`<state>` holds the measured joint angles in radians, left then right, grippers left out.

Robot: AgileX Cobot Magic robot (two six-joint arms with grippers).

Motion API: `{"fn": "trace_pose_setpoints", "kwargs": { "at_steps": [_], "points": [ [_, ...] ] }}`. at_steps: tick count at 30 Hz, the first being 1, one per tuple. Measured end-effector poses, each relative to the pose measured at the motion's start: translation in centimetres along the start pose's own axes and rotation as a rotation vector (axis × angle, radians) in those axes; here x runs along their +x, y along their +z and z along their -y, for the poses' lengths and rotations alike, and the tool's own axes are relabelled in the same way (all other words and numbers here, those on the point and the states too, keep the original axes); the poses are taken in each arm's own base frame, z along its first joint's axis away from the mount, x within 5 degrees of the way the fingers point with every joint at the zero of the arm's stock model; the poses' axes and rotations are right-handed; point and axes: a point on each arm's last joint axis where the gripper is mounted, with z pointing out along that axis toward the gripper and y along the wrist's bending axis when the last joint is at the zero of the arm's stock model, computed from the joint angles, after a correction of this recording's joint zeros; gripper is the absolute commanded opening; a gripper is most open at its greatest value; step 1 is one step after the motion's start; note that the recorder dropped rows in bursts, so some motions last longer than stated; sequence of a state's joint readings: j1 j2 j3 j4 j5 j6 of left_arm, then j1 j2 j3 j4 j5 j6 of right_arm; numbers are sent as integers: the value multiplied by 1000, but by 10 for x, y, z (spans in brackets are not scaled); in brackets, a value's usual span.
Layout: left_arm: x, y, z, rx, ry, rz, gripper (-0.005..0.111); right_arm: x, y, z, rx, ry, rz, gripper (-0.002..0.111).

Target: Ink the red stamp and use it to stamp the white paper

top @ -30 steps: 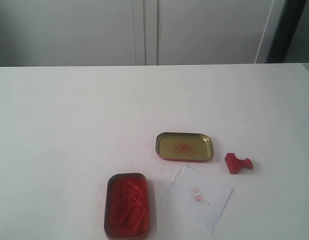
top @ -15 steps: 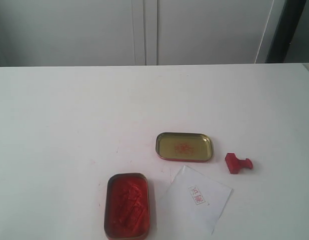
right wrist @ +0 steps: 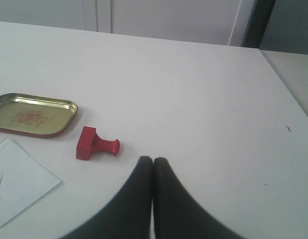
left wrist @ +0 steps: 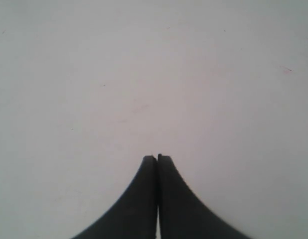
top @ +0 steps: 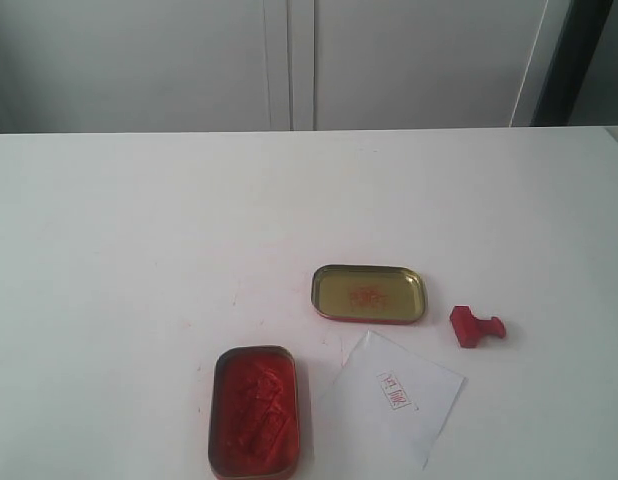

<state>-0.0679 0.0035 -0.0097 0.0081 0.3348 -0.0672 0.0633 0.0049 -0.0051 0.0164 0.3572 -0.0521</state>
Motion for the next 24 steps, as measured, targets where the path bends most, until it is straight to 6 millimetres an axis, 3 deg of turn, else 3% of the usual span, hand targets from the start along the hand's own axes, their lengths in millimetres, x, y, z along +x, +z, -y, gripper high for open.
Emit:
{"fn": "trace_pose_setpoints", "kwargs": {
  "at_steps": [24],
  "points": [
    [0, 0, 0, 0, 0, 0, 0, 0, 0, 0, 2, 19, 0, 0]
  ]
}}
